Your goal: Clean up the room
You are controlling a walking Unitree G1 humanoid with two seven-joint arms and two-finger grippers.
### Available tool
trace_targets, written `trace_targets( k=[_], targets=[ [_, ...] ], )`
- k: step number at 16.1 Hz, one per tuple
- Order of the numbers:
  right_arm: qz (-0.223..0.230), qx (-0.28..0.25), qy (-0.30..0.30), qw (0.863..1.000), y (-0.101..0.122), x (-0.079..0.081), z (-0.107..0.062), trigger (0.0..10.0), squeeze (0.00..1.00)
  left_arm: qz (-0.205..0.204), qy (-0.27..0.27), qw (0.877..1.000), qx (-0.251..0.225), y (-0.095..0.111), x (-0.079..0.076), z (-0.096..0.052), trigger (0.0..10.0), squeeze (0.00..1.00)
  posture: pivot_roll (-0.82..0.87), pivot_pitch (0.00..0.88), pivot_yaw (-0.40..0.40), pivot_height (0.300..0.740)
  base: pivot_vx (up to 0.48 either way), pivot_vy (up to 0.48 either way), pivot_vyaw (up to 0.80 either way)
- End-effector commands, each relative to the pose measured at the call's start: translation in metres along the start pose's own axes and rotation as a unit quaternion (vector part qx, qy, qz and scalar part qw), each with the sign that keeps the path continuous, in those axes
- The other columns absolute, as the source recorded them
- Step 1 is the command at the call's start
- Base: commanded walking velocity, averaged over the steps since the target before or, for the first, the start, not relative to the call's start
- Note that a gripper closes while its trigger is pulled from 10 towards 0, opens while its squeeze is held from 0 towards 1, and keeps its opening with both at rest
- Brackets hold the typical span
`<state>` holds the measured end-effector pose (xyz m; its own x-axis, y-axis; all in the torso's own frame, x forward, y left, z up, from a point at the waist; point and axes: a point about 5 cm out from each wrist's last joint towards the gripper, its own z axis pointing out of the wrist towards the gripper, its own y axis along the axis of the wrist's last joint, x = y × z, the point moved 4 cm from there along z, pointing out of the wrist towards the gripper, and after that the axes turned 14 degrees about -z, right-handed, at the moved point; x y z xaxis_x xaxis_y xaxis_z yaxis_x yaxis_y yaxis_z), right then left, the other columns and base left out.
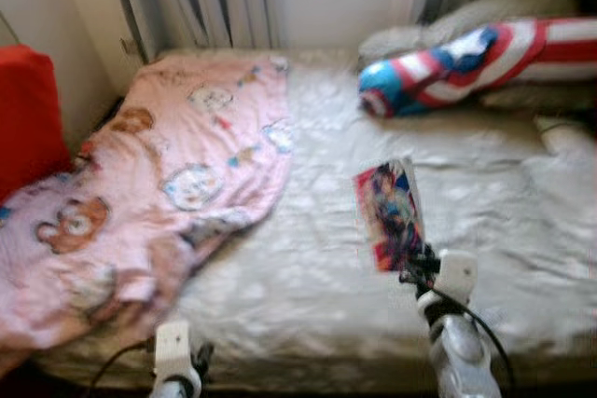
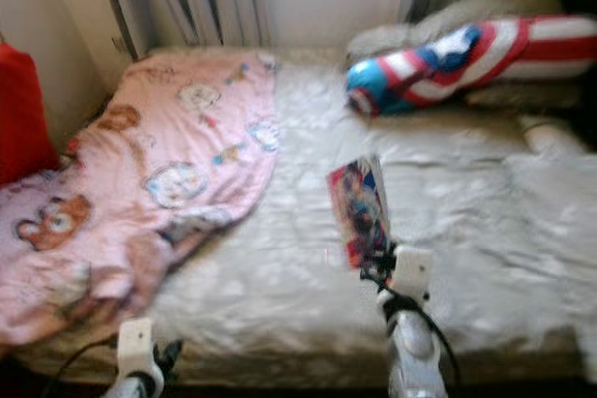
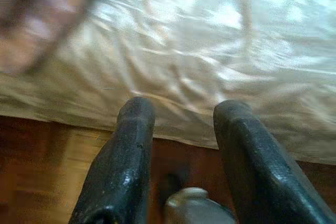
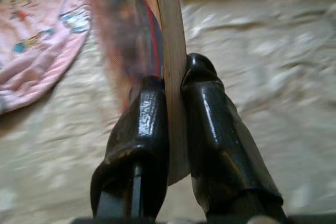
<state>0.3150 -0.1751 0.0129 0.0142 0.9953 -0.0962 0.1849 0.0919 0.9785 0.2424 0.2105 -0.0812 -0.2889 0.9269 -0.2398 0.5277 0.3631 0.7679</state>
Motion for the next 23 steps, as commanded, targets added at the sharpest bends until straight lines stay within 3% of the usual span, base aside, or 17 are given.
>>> trace_targets(
  k=[1, 9, 23],
  targets=[
    [-0.003, -0.016, 0.007, 1.0, 0.0092, 0.0073, 0.0034, 10.0, 0.0, 0.012, 0.013, 1.0, 0.004, -0.0005, 0.0119, -0.0024, 10.0, 0.0, 0.04, 0.099, -0.012, 0.74, 0.0, -0.412, 0.0],
    [-0.013, -0.015, 0.01, 1.0, 0.0094, 0.006, 0.0031, 10.0, 0.0, 0.009, 0.012, 1.0, 0.005, -0.0024, 0.0087, -0.0022, 10.0, 0.0, 0.03, 0.108, -0.016, 0.74, 0.0, -0.414, 0.0],
    [-0.013, -0.013, 0.017, 1.0, 0.0081, 0.0082, 0.002, 10.0, 0.0, 0.0, 0.011, 1.0, 0.01, -0.0052, 0.0093, -0.0032, 10.0, 0.0, 0.03, 0.107, -0.017, 0.74, 0.0, 0.0, 0.0]
  ],
)
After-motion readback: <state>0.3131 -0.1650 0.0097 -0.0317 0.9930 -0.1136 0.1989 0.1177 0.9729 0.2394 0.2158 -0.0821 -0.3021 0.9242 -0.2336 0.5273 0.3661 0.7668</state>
